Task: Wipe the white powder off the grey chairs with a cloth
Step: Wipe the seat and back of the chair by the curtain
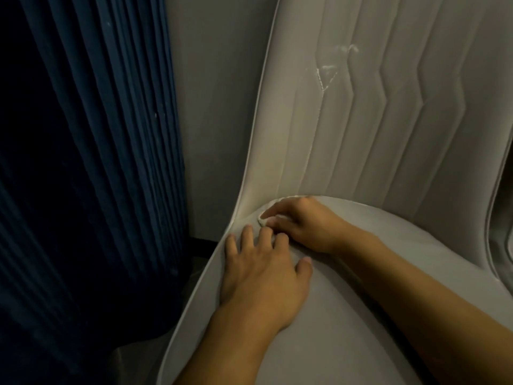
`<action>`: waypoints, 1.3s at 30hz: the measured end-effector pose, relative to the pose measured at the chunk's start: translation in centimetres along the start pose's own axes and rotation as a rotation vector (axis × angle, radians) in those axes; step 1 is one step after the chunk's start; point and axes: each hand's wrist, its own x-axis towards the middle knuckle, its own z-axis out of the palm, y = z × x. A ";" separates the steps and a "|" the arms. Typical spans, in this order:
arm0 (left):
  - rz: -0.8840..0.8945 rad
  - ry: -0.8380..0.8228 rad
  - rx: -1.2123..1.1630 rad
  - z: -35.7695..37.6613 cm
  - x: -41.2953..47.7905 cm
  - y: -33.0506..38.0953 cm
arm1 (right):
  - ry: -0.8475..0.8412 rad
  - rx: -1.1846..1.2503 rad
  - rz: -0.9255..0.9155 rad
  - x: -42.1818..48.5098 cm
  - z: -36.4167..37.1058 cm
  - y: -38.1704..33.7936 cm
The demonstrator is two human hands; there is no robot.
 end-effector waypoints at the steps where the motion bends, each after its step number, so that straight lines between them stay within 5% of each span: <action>1: 0.001 -0.002 -0.006 0.0 -0.1 0.0 | -0.015 0.001 -0.004 -0.1 -0.2 0.4; 5: -0.001 0.012 -0.018 0.1 -0.1 0.2 | 0.184 -0.164 0.290 1.6 -0.4 2.6; 9: 0.004 0.014 0.013 0.1 0.1 0.2 | 0.108 -0.050 0.074 2.6 0.8 0.2; 13: 0.021 0.031 0.011 -0.1 0.2 0.1 | 0.094 -0.020 0.052 0.8 0.4 0.9; 18: 0.060 0.024 0.043 -1.0 0.8 1.6 | 0.247 -0.344 0.252 -0.3 -1.0 4.6; 25: 0.132 -0.144 0.054 0.3 8.1 5.4 | 0.247 -0.452 0.525 -2.9 -3.8 9.1; 33: 0.128 -0.130 0.029 1.6 8.3 4.6 | 0.140 -0.635 0.693 -8.9 -6.7 11.1; 39: 0.141 -0.123 0.032 1.8 8.2 4.5 | 0.185 -0.539 0.809 -9.0 -6.0 9.9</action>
